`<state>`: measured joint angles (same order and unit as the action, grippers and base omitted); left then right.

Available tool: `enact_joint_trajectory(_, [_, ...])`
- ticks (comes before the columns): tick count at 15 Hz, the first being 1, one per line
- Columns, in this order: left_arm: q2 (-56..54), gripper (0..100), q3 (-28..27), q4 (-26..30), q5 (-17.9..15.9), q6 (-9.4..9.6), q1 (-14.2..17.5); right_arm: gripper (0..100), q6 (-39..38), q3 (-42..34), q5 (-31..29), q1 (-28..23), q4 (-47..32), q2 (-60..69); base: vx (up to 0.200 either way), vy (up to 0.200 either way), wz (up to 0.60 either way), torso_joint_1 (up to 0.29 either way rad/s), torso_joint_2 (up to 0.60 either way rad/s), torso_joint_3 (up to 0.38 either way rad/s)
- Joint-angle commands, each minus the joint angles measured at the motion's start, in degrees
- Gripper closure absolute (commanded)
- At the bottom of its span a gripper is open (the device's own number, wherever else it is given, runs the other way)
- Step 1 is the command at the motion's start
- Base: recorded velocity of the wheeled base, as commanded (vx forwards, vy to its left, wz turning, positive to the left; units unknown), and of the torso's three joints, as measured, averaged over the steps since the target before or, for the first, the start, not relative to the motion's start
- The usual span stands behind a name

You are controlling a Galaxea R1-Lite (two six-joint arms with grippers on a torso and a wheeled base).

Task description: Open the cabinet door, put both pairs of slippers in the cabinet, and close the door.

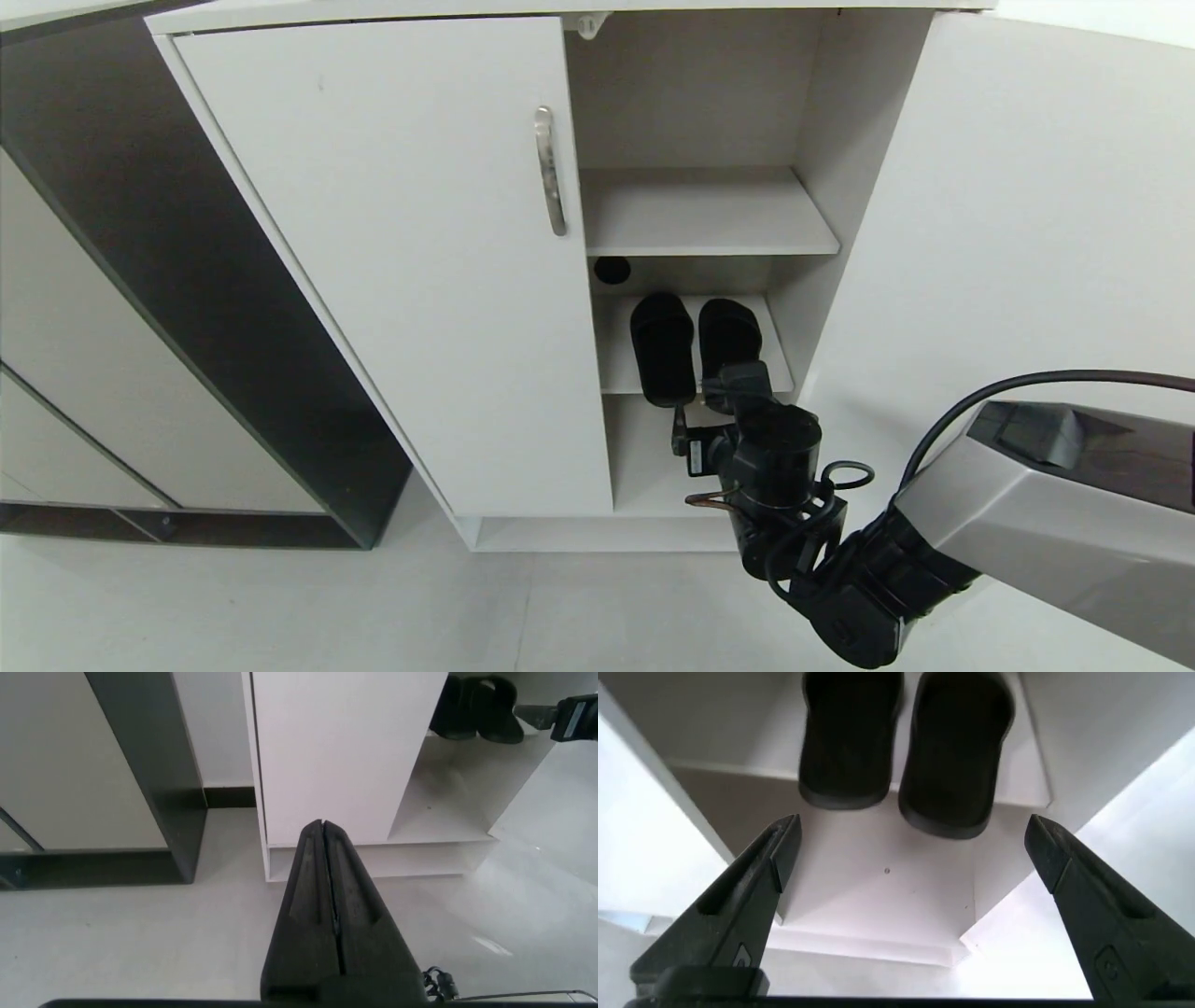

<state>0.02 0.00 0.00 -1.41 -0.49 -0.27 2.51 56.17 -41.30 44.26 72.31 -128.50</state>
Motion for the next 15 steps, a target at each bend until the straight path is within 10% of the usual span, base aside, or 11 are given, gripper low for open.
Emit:
enact_joint_trajectory(1, [0.1, 100, 0.0, 0.0, 0.0, -0.04, 0.0, 0, -0.1, 0.0, 0.0, -0.2, 0.0, -0.1, 0.0, 0.0, 0.0, 0.002, 0.01, 0.183])
enact_joint_trajectory(15, [0.1, 100, 0.0, 0.0, -0.1, 0.31, 0.0, 0, 1.4, -7.1, 4.5, -0.2, -0.5, 7.0, 0.0, 0.0, 0.0, 0.002, 0.0, 0.138])
